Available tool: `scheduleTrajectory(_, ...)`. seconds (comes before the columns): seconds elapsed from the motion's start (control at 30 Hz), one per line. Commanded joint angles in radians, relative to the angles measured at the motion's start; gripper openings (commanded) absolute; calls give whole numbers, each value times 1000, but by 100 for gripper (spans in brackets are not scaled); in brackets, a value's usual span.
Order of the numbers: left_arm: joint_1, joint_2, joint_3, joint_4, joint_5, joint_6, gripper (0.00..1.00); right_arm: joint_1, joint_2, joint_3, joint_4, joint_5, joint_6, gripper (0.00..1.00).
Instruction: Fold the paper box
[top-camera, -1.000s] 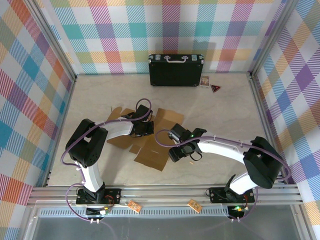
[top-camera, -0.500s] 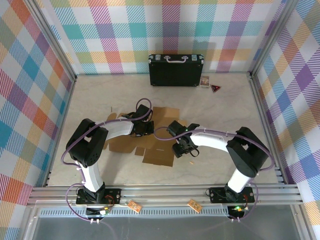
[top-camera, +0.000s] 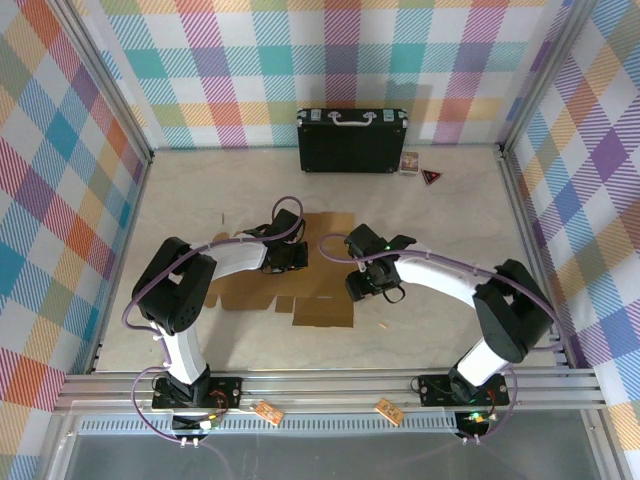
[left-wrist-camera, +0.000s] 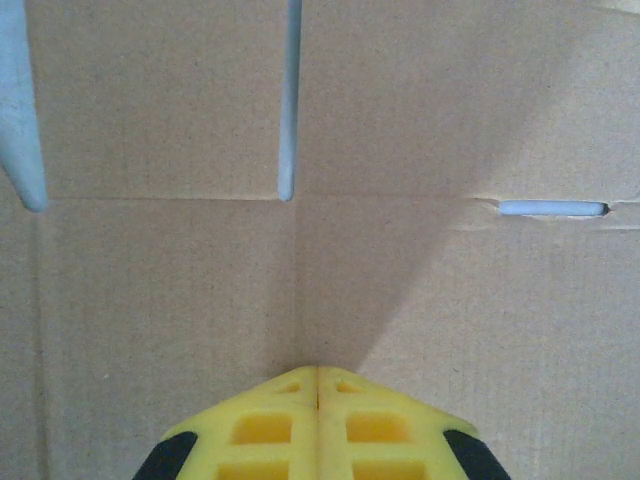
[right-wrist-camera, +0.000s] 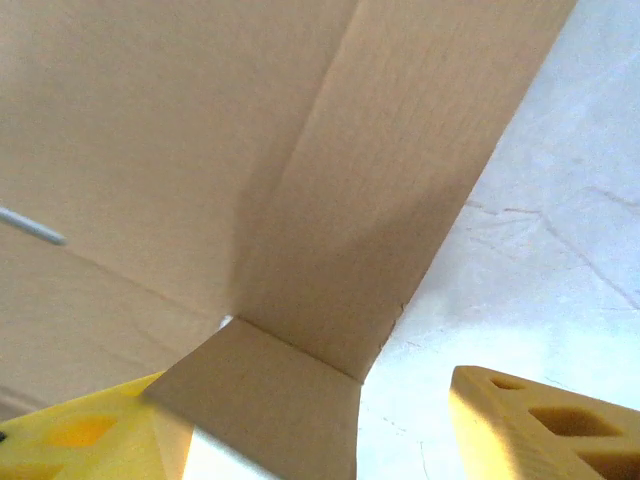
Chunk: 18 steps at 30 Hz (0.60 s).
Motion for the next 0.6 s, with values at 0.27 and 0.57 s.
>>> scheduleTrajectory(0.27, -2, 88, -53, -183, -20, 16, 0, -16, -2, 20, -66, 61, 58, 47)
scheduleTrajectory(0.57, -2, 85, -54, -184, -21, 18, 0, -14, -225, -103, -80, -174, 144, 51)
